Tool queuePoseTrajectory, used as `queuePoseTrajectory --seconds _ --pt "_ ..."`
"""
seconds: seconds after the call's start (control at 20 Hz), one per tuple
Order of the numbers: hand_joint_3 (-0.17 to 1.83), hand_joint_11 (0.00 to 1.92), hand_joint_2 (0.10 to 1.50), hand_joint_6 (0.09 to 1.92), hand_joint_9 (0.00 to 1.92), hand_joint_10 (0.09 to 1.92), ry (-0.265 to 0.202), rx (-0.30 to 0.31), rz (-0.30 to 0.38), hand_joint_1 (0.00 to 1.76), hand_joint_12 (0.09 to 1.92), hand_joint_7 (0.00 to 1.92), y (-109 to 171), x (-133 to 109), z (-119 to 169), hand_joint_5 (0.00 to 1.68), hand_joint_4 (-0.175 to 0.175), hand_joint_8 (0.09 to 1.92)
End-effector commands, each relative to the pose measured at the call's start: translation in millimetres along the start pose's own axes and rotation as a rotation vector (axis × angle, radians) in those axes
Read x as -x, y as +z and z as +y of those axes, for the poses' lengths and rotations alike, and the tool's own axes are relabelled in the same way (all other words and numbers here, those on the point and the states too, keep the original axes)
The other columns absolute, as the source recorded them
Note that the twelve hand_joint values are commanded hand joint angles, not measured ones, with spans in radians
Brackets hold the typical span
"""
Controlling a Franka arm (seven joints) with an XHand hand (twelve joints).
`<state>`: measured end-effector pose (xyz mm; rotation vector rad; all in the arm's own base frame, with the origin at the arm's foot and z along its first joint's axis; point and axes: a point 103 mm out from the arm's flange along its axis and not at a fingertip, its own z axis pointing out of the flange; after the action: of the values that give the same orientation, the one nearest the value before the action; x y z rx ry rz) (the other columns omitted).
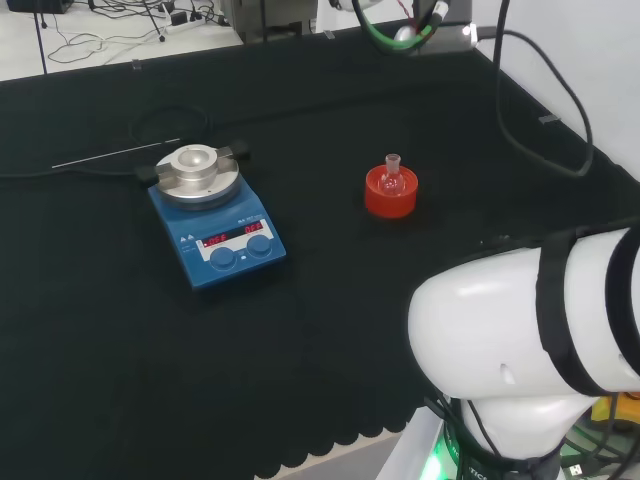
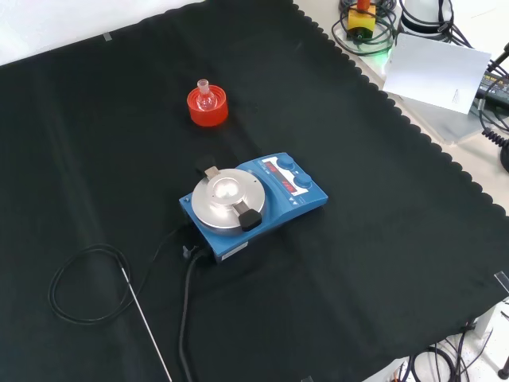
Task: Pick up the round-bottom flask.
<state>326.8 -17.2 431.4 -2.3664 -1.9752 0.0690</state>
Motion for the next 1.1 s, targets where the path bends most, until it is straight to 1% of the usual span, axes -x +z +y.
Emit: queuePoseTrajectory --seconds 0.05,0.1,0.2,0.35,0.55,0.7,0.95,1.1 --pt "0.30 0.03 1.26 0.30 0.27 0.68 0.059 -0.007 0.028 0.20 1.40 0.16 37.7 12.5 17.9 0.43 -0.012 0.62" --pt "0.30 0.03 1.26 0.30 0.27 0.69 0.063 0.013 0.042 0.20 1.40 0.17 43.3 15.6 21.3 0.44 -0.013 0.62" --pt "0.29 0.03 1.26 0.31 0.29 0.69 0.077 0.022 0.053 0.23 1.40 0.18 54.2 21.6 31.0 0.46 -0.017 0.63" --pt "0.28 0.03 1.23 0.32 0.31 0.69 0.104 0.003 0.094 0.31 1.40 0.20 75.5 35.3 50.1 0.48 -0.020 0.63" --pt "0.25 0.04 1.17 0.32 0.33 0.69 0.126 -0.011 0.133 0.42 1.40 0.22 107.9 54.8 74.8 0.50 -0.019 0.64" --pt "0.24 0.05 1.12 0.31 0.35 0.69 0.143 -0.044 0.165 0.48 1.40 0.22 130.9 69.2 92.3 0.50 -0.018 0.64" --pt "0.33 0.10 0.95 0.19 0.41 0.68 0.169 -0.072 0.210 0.59 1.40 0.26 163.3 81.6 111.4 0.49 -0.017 0.64" --pt "0.39 0.11 0.87 0.13 0.43 0.68 0.177 -0.087 0.203 0.66 1.40 0.27 183.2 83.5 119.3 0.49 -0.017 0.65"
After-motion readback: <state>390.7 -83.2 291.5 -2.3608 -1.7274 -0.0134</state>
